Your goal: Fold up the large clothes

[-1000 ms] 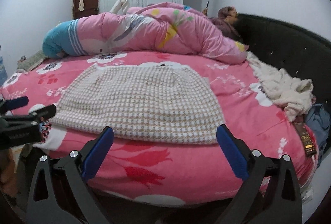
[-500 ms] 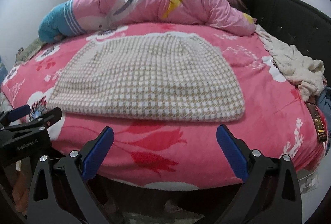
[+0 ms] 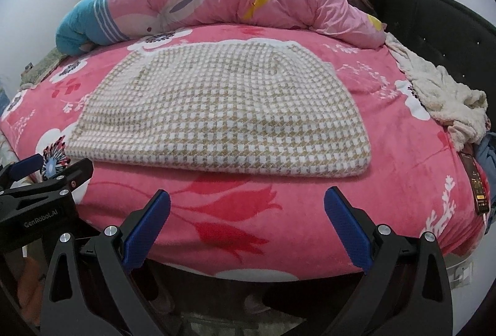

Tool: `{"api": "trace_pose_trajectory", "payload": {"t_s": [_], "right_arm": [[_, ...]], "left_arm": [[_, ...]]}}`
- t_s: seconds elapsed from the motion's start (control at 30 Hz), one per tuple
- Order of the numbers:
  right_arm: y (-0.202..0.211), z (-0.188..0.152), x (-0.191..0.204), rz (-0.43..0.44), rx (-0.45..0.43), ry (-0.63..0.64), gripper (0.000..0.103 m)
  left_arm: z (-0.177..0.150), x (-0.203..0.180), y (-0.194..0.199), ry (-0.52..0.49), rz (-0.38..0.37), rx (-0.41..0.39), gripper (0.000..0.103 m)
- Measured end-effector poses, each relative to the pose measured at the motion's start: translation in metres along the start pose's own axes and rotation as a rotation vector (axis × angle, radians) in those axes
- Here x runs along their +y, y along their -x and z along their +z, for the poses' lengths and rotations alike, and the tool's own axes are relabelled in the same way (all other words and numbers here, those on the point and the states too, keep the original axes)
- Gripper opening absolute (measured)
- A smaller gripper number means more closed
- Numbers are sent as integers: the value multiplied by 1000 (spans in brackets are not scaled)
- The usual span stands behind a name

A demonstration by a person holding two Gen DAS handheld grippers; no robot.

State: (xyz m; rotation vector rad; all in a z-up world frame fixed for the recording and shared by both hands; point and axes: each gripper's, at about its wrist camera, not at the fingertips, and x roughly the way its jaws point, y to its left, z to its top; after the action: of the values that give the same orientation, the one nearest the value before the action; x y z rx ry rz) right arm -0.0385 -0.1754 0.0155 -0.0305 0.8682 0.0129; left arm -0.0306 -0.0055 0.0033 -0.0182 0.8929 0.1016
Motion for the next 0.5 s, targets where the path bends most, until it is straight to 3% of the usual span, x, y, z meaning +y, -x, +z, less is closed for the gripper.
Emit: {"api": "trace_pose_trajectory", "payload": {"t_s": [0.5], "right_arm": [[3, 0, -1, -2, -3, -2, 97]], "left_arm": [[-1, 0, 0, 2, -2, 3, 95]]}}
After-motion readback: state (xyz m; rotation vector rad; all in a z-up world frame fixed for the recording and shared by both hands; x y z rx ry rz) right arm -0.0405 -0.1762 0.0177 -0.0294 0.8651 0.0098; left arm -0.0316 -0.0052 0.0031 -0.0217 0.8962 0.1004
